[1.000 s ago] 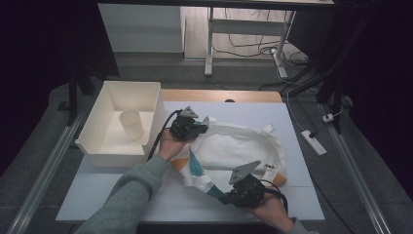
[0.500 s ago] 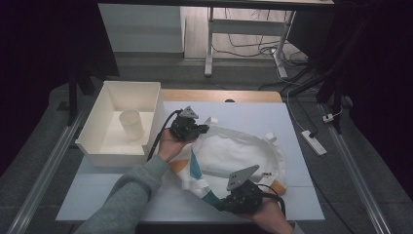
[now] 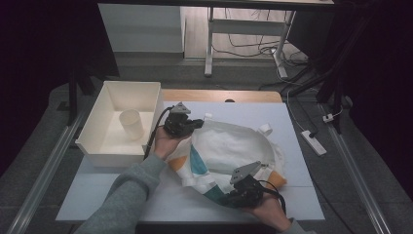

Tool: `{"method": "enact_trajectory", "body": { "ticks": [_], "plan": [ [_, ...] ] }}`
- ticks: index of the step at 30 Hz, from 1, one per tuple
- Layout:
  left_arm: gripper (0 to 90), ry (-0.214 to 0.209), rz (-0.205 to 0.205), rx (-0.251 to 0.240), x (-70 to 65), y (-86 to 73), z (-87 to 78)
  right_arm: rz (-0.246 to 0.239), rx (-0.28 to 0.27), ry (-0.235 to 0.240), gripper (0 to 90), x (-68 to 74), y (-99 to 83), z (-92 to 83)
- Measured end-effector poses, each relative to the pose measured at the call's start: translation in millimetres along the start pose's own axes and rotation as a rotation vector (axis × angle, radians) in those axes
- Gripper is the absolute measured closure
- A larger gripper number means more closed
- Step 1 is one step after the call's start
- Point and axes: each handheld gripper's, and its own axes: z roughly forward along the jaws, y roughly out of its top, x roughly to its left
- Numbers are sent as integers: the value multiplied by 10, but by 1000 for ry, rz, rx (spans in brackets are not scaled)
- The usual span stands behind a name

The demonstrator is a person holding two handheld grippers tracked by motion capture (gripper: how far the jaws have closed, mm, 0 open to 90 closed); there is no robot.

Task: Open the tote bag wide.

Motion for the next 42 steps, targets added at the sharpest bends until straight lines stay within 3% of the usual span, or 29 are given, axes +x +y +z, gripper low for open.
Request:
{"method": "enact_trajectory", "body": {
  "ticks": [4,8,10,15,19,21,25,26,29,33,39,42],
  "plan": [
    [866,-1,4,7,-11,2,12,-11,10,28,864,9,2,38],
    [866,-1,13,24,-43,0,48,-25,29,24,848,19,-3,71],
    [867,-3,14,27,-46,1,51,-28,26,23,748,15,-2,54],
    [867,-12,13,53,-54,-16,97,-33,-80,-30,589,3,37,-161],
    [866,-21,10,74,-51,-27,126,-12,-133,-88,511,-61,34,-291],
    [865,-22,10,76,-50,-32,131,3,-171,-57,506,-98,26,-341],
    [863,-24,18,83,-63,-34,145,20,-249,-78,488,-141,21,-492],
    [863,-24,19,84,-66,-35,148,30,-261,-106,481,-153,26,-533],
    [861,-24,20,86,-67,-36,151,20,-249,-196,453,-199,53,-595],
    [859,-23,19,87,-72,-35,151,16,-204,-282,418,-355,110,-538],
    [859,-30,18,88,-62,-36,147,2,-75,-373,343,-620,188,-311],
    [857,-34,20,93,-67,-39,161,-14,-20,-394,309,-681,186,-207]
  ]
}}
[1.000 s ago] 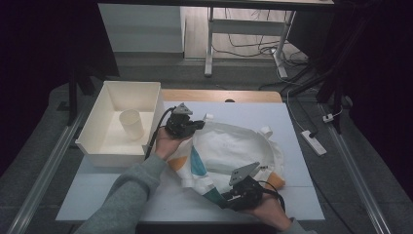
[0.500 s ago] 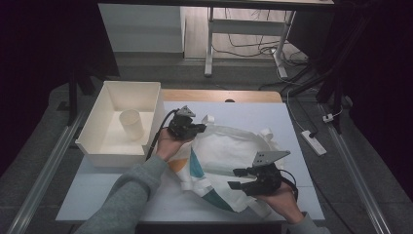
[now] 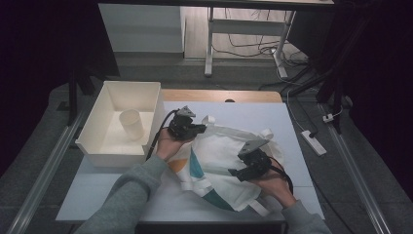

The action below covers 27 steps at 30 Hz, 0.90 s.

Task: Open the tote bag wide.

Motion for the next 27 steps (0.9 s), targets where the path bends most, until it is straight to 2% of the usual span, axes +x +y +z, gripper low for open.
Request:
{"method": "enact_trajectory", "body": {
  "ticks": [4,6,8,11,14,16,19,23,27],
  "plan": [
    [856,-7,2,6,-12,0,20,-43,81,-21,297,20,5,182],
    [854,-12,4,12,-21,1,30,-68,109,-46,331,13,11,260],
    [854,-15,6,16,-29,0,44,-83,141,-60,389,-5,8,342],
    [854,-16,9,25,-31,-4,60,-81,161,-56,554,-41,-10,404],
    [854,-19,4,23,-24,-8,56,-80,158,-64,760,-61,-10,390],
    [854,-16,10,23,-26,-6,45,-96,149,-78,837,-54,-8,375],
    [854,-13,9,11,-33,0,24,-110,121,-99,862,-48,33,298],
    [854,-14,10,1,-29,9,-3,-83,54,-121,863,-108,148,117],
    [852,-9,15,-2,-44,15,-8,-41,13,-123,863,-237,260,71]
  ]
}}
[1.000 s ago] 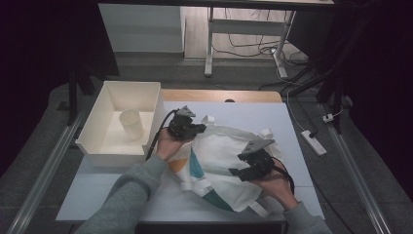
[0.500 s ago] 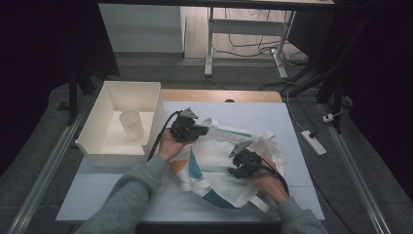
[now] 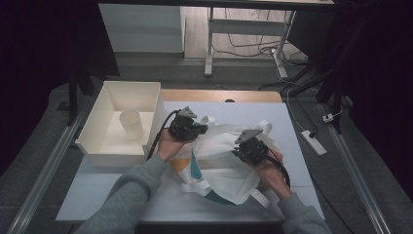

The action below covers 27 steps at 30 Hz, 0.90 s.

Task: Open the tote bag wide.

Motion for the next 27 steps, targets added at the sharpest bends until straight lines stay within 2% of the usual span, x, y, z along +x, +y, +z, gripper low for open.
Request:
{"method": "enact_trajectory", "body": {
  "ticks": [1,8,11,18,22,27],
  "plan": [
    [851,1,2,-1,-2,1,0,13,-10,4,864,-28,16,9],
    [849,-5,1,17,1,-10,49,197,-62,86,867,-344,59,205],
    [850,-10,9,32,-13,-14,92,263,-72,99,867,-456,45,303],
    [851,-9,5,38,-8,-24,116,316,-78,70,867,-622,52,491],
    [851,-10,4,43,4,-32,118,321,-83,54,862,-668,51,542],
    [846,-6,8,53,-6,-37,136,363,-69,70,860,-710,-2,631]
  ]
}}
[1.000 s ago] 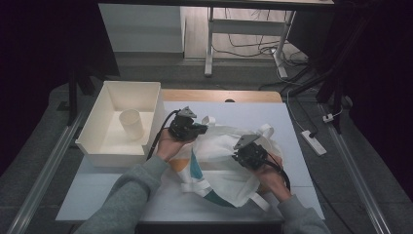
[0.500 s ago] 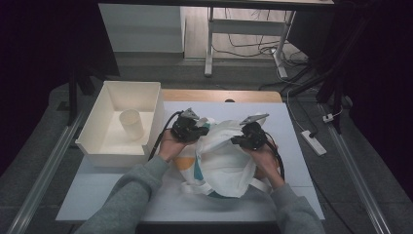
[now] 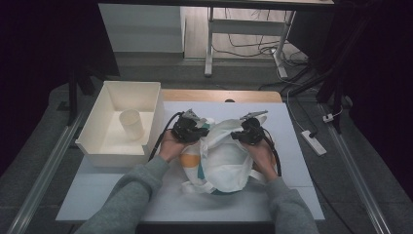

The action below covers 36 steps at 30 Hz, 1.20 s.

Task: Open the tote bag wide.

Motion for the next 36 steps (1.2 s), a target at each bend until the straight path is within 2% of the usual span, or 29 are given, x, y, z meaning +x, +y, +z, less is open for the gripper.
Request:
{"method": "enact_trajectory", "body": {
  "ticks": [3,4,6,8,10,12,15,16,17,20,22,28,30,33,36],
  "plan": [
    [841,-1,-4,2,5,-11,7,8,13,1,858,-5,-25,57],
    [839,-4,-5,0,11,-13,3,-3,11,-2,848,5,-21,46],
    [838,-4,-7,-4,18,-13,-7,-21,2,-18,756,35,-13,-5],
    [836,-4,-7,-4,23,-14,-14,-33,-13,-31,582,74,-2,-97],
    [835,-4,-7,-1,29,-17,-15,-49,-21,-26,495,114,1,-212],
    [836,-5,-8,0,33,-20,-10,-54,-52,9,435,156,-12,-366],
    [837,-5,-9,2,34,-21,-1,-98,-76,22,418,267,-33,-584],
    [837,-5,-9,2,34,-21,0,-116,-74,44,422,312,-49,-640],
    [837,-5,-8,2,33,-20,-1,-139,-59,77,422,379,-77,-687],
    [838,-3,-8,2,32,-19,-3,-196,-4,120,421,545,-154,-719],
    [840,-2,-8,2,33,-20,0,-206,26,179,423,654,-236,-693],
    [850,3,-9,0,42,-23,7,-244,142,277,400,888,-425,-517],
    [853,5,-9,-1,43,-23,8,-278,172,245,382,940,-457,-491],
    [855,5,-7,1,44,-23,16,-279,203,216,373,948,-481,-428],
    [856,6,-5,3,42,-21,23,-301,241,193,385,965,-478,-327]
  ]
}}
